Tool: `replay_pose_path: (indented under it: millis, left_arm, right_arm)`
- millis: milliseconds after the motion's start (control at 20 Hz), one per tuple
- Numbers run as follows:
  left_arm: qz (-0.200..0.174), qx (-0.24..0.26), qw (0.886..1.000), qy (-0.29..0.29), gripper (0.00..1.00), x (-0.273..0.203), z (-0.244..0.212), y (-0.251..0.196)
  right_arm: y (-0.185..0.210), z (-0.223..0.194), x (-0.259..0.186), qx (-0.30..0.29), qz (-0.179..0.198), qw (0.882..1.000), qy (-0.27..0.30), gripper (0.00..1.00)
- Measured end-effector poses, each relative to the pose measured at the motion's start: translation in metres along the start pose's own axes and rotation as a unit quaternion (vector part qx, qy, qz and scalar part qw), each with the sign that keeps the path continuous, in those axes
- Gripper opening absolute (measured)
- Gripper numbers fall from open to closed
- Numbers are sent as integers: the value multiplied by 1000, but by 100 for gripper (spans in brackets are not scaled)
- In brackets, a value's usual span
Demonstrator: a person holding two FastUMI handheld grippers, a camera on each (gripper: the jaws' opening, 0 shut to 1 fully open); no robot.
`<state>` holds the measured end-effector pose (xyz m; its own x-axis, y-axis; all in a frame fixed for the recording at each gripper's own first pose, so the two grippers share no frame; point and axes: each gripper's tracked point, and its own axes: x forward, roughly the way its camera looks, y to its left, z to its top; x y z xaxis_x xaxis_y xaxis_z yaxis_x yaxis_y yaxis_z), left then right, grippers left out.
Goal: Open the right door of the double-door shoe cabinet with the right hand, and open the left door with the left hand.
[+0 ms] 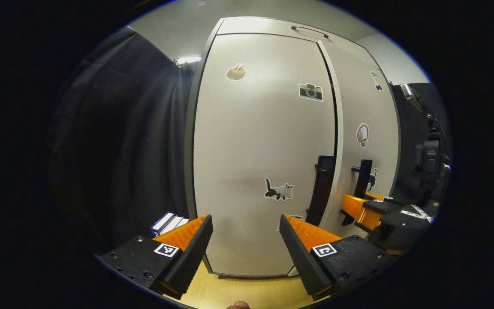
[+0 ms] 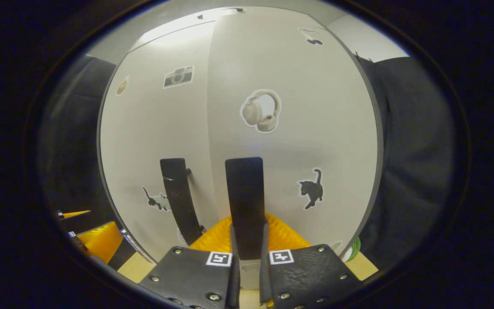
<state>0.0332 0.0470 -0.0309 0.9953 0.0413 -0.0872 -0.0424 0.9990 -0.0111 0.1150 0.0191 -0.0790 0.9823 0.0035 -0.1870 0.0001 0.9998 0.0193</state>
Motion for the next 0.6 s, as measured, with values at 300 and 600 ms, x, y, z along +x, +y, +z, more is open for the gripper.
replay_pose_path:
  millis: [300,600]
  left_arm:
    - [-13,-2,1000,7,97,-9,-3,-11]
    - [-28,6,1000,1,97,-9,3,-21]
  right_arm:
    - [-6,2,-12,9,-6,1000,-10,17]
    - [-12,2,-23,25,-14,1000,-11,18]
